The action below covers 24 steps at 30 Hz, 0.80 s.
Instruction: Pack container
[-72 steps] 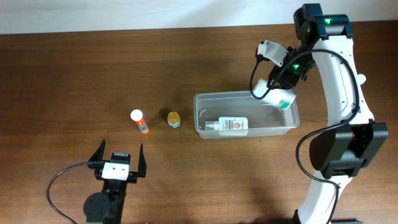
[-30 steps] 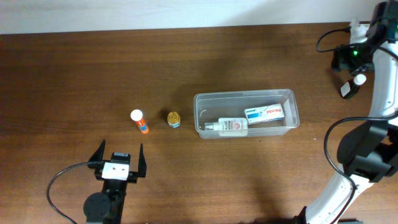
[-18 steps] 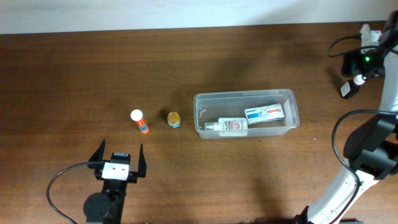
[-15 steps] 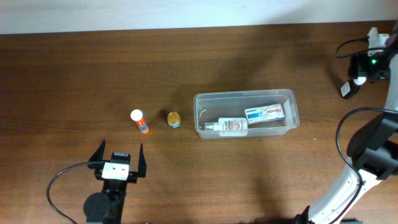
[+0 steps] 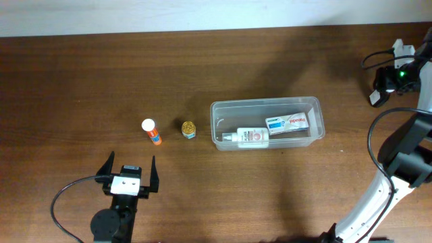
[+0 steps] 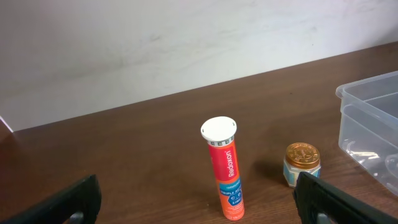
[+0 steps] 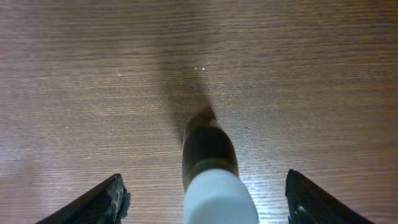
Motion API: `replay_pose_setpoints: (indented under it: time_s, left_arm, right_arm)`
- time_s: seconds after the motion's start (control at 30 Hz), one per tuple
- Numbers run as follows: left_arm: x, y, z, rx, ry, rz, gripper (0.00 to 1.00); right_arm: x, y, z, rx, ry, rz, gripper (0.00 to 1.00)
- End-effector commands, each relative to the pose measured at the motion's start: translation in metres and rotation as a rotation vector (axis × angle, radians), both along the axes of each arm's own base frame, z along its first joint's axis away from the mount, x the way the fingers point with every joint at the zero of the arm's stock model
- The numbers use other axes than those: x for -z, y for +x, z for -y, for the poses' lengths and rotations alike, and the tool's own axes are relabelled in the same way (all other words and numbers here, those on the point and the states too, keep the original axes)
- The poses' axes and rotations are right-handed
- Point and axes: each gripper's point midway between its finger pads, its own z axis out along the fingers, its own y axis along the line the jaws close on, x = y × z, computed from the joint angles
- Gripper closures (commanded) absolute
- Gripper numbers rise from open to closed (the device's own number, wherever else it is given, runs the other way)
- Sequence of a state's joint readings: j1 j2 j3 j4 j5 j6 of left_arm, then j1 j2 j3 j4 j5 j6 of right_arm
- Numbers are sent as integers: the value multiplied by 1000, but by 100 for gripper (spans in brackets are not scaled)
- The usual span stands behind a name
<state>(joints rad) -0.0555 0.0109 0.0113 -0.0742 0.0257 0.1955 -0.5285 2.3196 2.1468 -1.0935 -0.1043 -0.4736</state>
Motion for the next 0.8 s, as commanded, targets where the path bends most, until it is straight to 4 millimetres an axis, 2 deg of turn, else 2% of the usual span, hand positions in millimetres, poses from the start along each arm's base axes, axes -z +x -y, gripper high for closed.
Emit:
replay_pose_setpoints:
  time_s: [0.0,0.17,0.3,0.4,0.77]
  left_arm:
    - [1,0,-2,-9,16,-2,1]
    - [1,0,-2,-9,16,-2,1]
    - [1,0,-2,-9,16,-2,1]
    - [1,0,-2,-9,16,-2,1]
    - [1,0,-2,-9,16,-2,1]
  right_arm:
    - [11,3,-2,-24,17,-5,30]
    - [21,2,-1,-21,26,-20,39]
    - [21,2,-1,-21,26,-20,55]
    - [21,2,-1,-21,27,-20,62]
    - [21,0,-2,8,38,-24,77]
